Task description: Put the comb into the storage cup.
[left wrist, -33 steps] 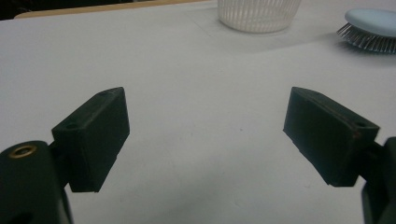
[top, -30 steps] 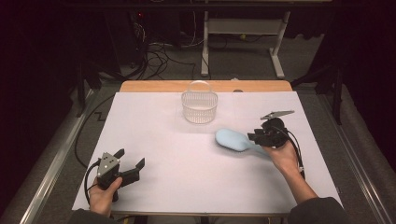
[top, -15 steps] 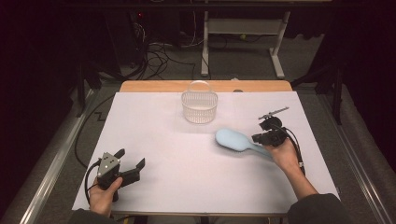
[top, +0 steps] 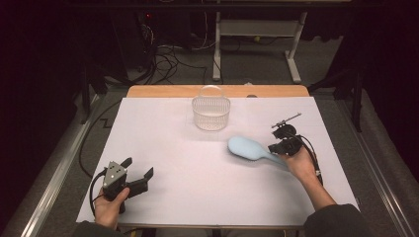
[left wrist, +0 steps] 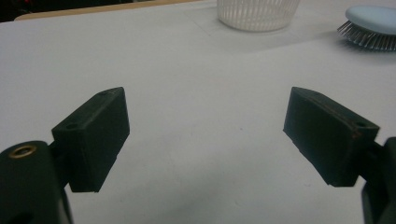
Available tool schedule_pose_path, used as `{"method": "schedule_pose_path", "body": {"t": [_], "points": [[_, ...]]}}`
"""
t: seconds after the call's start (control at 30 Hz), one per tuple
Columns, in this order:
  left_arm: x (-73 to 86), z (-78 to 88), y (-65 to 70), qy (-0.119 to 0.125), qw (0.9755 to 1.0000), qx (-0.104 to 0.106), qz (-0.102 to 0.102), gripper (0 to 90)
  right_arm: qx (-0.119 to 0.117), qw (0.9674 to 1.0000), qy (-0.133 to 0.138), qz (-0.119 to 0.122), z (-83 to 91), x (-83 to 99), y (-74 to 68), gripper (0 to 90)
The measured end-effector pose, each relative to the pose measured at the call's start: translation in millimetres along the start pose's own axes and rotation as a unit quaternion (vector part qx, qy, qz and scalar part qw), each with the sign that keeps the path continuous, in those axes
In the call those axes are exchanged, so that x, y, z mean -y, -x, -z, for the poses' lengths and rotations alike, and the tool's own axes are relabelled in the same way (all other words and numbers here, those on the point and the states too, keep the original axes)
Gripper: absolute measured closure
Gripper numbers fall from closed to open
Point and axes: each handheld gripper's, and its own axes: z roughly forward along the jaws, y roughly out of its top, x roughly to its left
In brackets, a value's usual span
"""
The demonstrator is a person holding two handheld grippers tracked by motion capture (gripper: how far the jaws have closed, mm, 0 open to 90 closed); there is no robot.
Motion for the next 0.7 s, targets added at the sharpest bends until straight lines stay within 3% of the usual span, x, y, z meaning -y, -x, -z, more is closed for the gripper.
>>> {"method": "schedule_pose_path", "body": {"t": [0.7], "points": [[0.1, 0.1, 0.1, 0.0, 1.0, 0.0, 0.0, 15.3, -0.007, 0.9998, -0.017, 0.001, 0.1, 4.4, -3.2, 90.0]]}}
